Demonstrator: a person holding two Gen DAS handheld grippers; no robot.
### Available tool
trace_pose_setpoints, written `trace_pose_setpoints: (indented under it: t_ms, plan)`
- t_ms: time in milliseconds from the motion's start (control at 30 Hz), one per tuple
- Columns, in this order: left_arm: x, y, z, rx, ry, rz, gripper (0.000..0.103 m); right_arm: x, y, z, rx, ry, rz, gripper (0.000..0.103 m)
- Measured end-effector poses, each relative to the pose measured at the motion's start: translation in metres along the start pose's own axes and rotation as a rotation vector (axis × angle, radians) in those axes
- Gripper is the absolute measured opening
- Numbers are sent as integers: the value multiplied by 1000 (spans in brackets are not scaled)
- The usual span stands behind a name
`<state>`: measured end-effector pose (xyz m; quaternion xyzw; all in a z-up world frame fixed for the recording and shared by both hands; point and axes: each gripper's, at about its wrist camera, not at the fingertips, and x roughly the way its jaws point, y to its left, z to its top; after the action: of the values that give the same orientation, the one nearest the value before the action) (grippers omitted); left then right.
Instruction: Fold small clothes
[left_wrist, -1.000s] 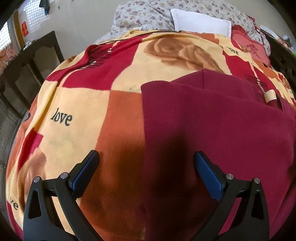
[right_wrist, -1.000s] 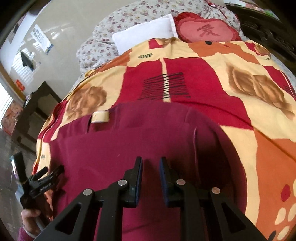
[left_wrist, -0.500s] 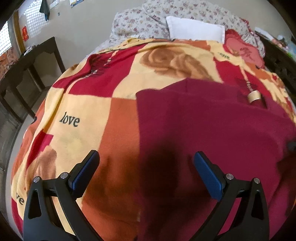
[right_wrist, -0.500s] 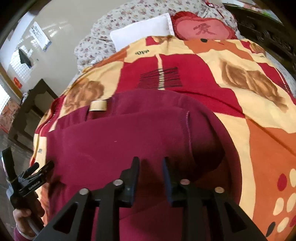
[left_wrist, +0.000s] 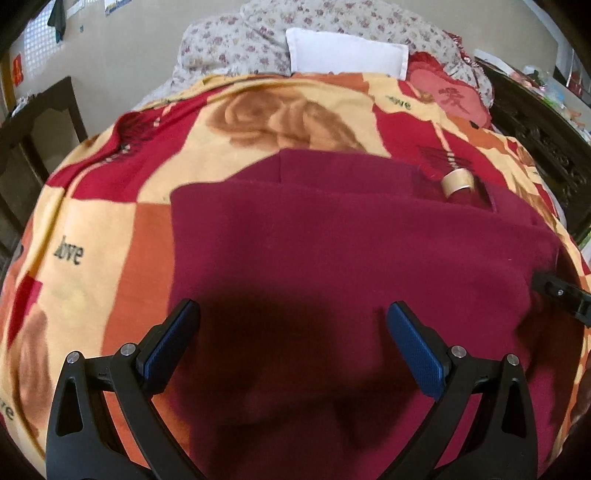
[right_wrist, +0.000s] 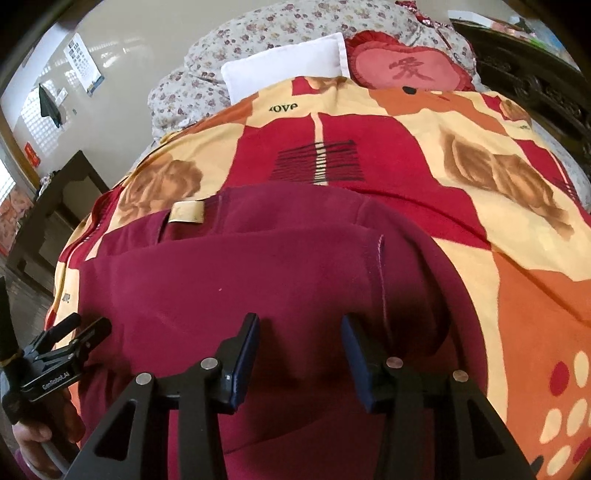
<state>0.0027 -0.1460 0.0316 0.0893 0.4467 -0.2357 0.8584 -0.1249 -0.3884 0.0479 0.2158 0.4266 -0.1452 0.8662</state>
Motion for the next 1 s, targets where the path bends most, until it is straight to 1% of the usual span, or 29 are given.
trace_pose_setpoints:
  t_ms: [100, 200, 267, 400, 500, 567, 633, 700, 733, 833, 1000]
  plan:
    - [14, 3, -2, 2, 39, 3, 102, -1, -1, 2, 5, 4, 12, 44]
    - [9, 2, -6, 21, 23, 14, 102, -12, 4, -2, -9, 11, 18, 44]
    - [6, 2, -9, 29, 26, 15, 102, -21, 8, -7, -24, 13, 32, 44]
    - [-7, 8, -15, 23, 16, 1, 102, -38, 19, -13, -54, 3, 58, 45]
    - [-22, 18, -21, -8, 6, -10, 102, -44, 35, -17, -82, 3, 110, 46]
    - [-31, 27, -28, -39, 13, -20, 102, -44, 46, -20, -101, 12, 136, 46]
    - [-40, 34, -35, -38, 16, -7, 102, -44, 54, -27, -89, 32, 191, 46]
    - [-51, 38, -43, -27, 0, 18, 102, -45, 59, -35, -74, 58, 246, 46]
    - [-55, 40, -46, -25, -6, 23, 102, -48, 63, -42, -86, 72, 262, 46]
    - [-67, 44, -57, -21, -10, 11, 102, -60, 72, -66, -152, 94, 239, 46]
    - [-81, 39, -73, -32, -3, -32, 102, -75, 73, -110, -162, 162, 237, 47]
